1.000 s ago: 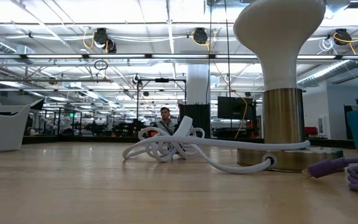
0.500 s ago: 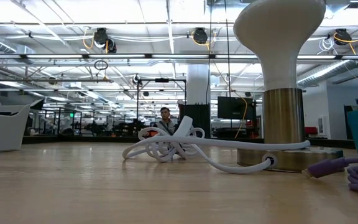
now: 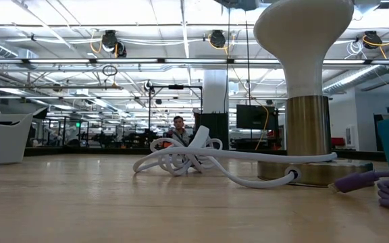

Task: Pick & Place USB Port
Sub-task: Put the light blue HDMI cable into the gray bin

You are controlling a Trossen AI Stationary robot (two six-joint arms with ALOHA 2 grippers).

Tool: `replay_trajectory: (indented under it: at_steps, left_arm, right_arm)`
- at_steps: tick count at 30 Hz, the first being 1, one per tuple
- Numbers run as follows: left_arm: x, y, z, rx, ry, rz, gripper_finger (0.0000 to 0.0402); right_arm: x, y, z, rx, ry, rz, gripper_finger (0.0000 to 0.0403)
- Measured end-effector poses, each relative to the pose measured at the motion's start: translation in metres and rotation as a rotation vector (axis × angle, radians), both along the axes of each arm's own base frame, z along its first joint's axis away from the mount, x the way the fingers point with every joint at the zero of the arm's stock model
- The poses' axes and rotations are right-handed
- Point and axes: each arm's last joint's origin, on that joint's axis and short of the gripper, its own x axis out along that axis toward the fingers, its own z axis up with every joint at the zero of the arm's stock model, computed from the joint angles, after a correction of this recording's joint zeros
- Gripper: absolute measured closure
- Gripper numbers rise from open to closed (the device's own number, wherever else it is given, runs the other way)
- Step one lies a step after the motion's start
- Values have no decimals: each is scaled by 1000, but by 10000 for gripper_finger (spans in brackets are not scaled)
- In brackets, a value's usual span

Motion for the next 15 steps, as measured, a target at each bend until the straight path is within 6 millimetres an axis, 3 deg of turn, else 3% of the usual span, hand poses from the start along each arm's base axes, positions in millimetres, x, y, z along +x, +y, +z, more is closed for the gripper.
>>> replay_trajectory:
  at_steps: [12,15]
  left_arm:
    - [13,8,-11,13,37,42,37]
    - [15,6,-15,46,53,19,58]
  right_arm:
    - [8,-14,0,36,6,-21,403]
    - [9,-16,-1,40,12,-22,403]
